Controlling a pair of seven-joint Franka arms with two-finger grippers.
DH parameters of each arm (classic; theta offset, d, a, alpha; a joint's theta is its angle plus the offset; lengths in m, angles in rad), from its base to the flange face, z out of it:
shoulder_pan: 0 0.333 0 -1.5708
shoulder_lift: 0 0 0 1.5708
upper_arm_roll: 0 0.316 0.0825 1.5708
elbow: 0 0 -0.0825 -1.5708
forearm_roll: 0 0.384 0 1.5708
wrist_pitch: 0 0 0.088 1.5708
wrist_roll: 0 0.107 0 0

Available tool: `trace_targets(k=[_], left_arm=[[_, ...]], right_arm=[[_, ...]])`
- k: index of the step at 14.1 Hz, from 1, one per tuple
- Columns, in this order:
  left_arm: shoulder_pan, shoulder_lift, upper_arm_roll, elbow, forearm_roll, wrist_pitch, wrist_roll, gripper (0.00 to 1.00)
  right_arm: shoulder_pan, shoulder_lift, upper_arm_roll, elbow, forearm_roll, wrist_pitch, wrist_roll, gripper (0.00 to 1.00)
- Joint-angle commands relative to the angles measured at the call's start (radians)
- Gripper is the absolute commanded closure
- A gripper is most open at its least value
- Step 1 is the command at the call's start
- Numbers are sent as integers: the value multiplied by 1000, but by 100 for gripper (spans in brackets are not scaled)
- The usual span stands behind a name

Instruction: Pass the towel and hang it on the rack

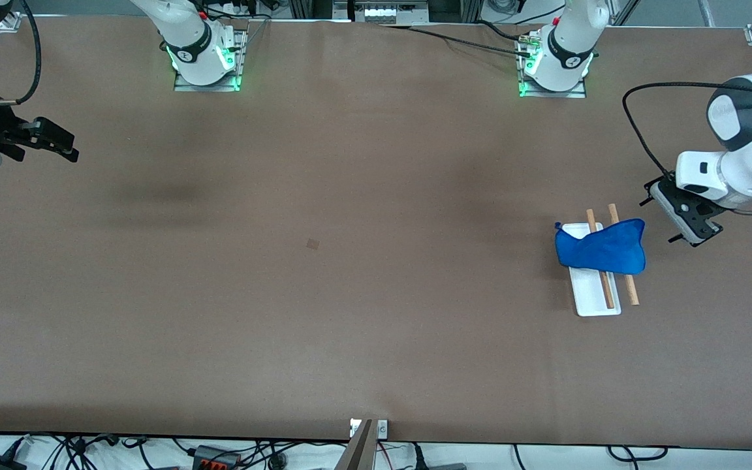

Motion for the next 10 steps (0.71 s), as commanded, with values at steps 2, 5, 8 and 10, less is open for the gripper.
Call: trace_targets(k=[2, 5, 8, 10], left_arm=[[2, -58, 1, 48, -20, -160, -203, 0], [-12, -74, 1, 80, -21, -230, -403, 0], [-16, -102, 1, 160, -18, -372, -596, 0], [-44, -98, 1, 220, -6, -437, -739, 0]], right_arm=[[5, 1, 11, 16, -9, -8, 14, 0], [8, 1, 9, 16, -11, -8, 14, 0], [6, 4, 9, 16, -9, -2, 16, 0], [6, 4, 9, 13, -9, 11, 16, 0]])
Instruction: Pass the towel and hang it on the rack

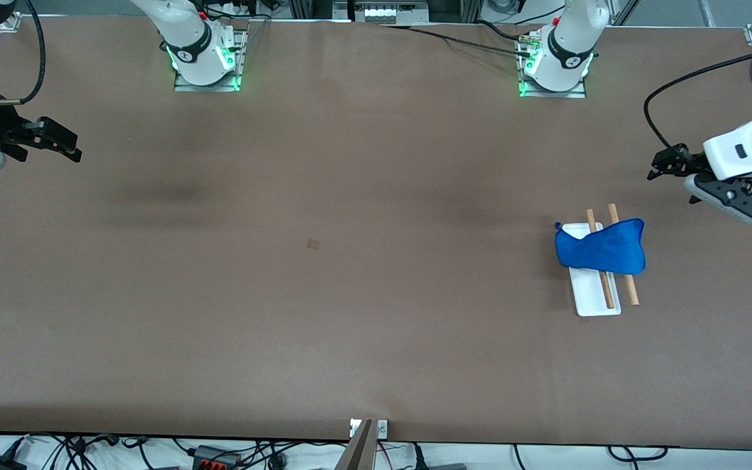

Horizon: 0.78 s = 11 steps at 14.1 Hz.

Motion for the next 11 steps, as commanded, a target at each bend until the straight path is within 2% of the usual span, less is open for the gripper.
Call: trace_targets(k=[1, 4, 6, 11], left_arm=[[-26, -12, 2, 72, -2, -74, -188, 0], [-52, -56, 1, 78, 55, -120, -345, 0], [-58, -58, -2, 115, 60, -146, -463, 0], [-93, -53, -1, 135, 48, -197, -545, 0]], right_arm=[[2, 2, 4, 8, -8, 27, 16, 0], [2, 2, 4, 6, -6, 26, 16, 0], [2, 2, 4, 6, -6, 31, 16, 0], [2, 4, 2, 5, -6, 32, 16, 0]])
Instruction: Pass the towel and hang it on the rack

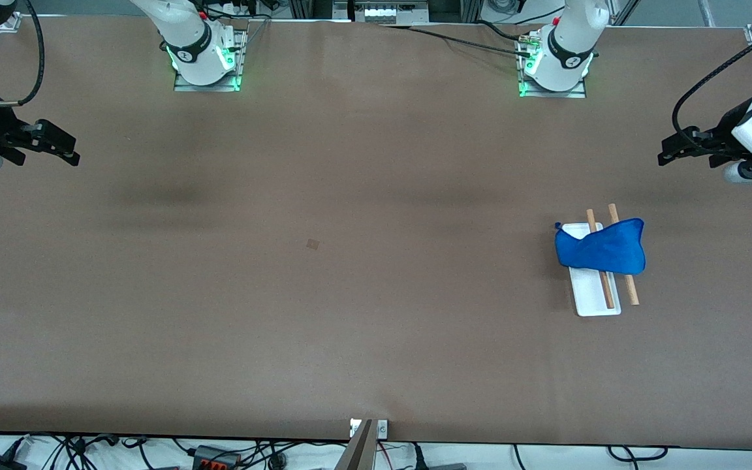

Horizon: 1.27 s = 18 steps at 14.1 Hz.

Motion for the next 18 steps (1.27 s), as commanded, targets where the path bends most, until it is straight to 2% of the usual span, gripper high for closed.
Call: trace_targets(k=[1, 18], left_arm=[[-21, -1, 2, 26, 10, -40, -39, 0], [-22, -9, -6, 31, 12, -41, -25, 0]], right_arm=[[2, 1, 2, 5, -8, 6, 16, 0], [2, 2, 4, 5, -8, 7, 16, 0]])
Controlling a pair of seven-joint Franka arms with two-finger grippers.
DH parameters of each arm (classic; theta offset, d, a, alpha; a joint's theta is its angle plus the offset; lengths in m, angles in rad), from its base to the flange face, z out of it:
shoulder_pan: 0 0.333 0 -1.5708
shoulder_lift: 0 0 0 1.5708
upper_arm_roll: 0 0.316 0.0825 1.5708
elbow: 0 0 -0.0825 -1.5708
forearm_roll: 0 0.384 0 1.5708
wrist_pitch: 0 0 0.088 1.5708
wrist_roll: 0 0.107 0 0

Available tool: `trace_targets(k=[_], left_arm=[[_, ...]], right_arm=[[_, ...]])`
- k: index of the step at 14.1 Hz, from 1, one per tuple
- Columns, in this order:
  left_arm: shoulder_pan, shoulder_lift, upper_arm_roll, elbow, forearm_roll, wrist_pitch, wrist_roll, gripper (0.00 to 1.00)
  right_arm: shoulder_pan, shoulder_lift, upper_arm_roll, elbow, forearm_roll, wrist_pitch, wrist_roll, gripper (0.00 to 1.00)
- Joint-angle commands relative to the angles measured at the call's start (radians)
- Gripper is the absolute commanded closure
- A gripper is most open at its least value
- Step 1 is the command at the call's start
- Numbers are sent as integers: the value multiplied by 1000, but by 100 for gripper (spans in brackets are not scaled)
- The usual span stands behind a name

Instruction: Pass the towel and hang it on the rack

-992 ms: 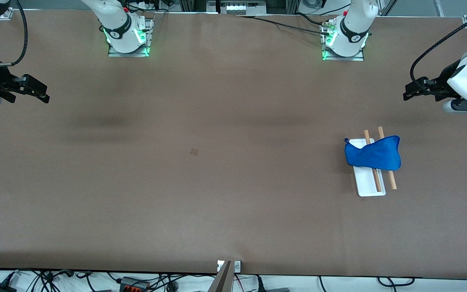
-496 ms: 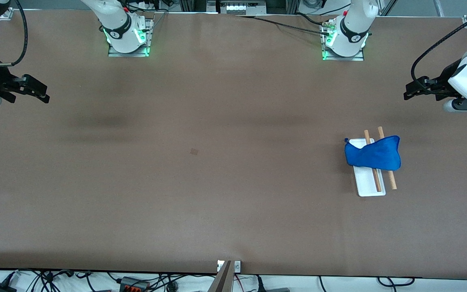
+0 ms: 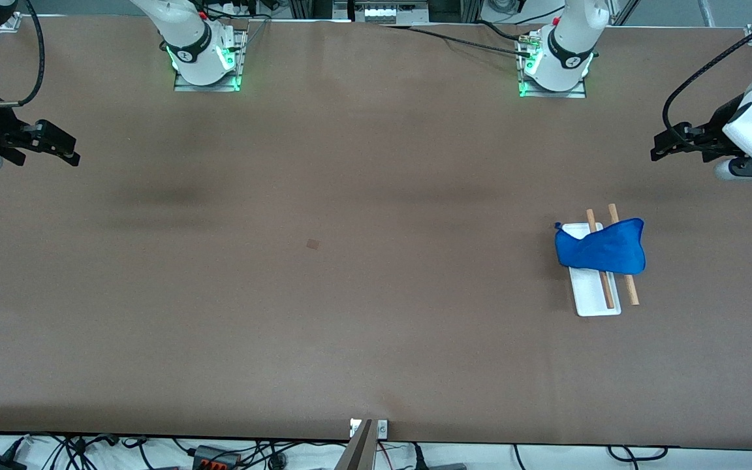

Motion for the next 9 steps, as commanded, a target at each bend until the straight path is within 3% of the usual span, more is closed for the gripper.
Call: trace_targets(k=[1, 9], left_arm=[[-7, -10, -6, 13, 18, -20, 8, 0], [-6, -10, -22, 14, 9, -9, 46, 0]], right_arm=[[2, 2, 4, 5, -8, 6, 16, 0], [2, 3, 2, 5, -6, 8, 16, 0]])
